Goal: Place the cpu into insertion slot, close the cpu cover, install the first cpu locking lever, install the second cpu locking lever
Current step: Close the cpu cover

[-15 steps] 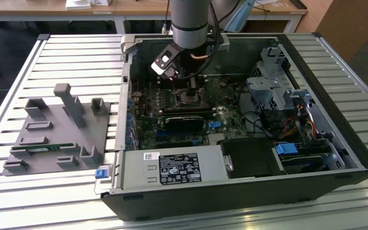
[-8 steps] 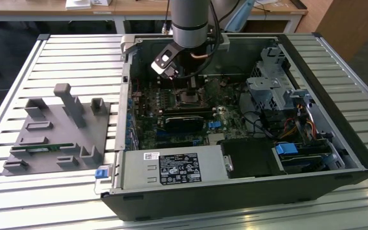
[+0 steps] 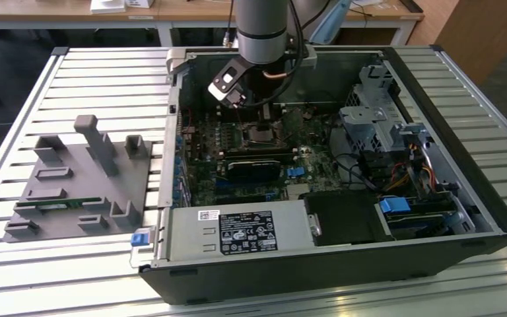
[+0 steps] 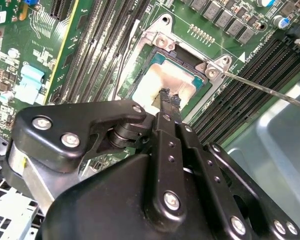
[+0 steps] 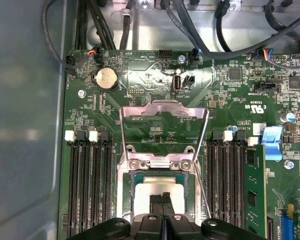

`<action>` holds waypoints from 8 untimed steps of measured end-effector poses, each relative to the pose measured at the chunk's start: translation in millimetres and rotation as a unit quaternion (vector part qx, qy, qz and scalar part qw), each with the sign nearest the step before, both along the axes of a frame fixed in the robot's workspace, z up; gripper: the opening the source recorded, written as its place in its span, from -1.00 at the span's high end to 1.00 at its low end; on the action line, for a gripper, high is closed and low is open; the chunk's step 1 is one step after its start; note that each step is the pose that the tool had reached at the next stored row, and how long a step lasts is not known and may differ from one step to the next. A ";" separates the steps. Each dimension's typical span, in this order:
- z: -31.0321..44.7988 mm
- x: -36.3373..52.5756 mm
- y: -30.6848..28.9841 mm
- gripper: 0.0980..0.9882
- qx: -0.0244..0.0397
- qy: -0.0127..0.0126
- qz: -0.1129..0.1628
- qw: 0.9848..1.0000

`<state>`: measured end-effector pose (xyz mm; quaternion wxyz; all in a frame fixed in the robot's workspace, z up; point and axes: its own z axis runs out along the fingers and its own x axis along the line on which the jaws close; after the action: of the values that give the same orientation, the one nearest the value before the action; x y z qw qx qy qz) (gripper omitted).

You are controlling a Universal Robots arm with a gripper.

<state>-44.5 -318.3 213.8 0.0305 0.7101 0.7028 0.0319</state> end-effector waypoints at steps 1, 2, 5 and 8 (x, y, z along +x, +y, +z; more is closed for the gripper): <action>0.5 0.0 0.0 0.98 0.000 0.000 0.000 1.000; 1.1 0.0 0.0 0.98 -0.001 0.000 0.000 1.000; 2.9 0.0 0.0 0.98 -0.002 0.000 0.000 1.000; 7.0 0.0 0.0 0.98 -0.003 0.000 0.000 1.000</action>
<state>-44.4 -318.2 220.8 0.0326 0.7100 0.7028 0.0299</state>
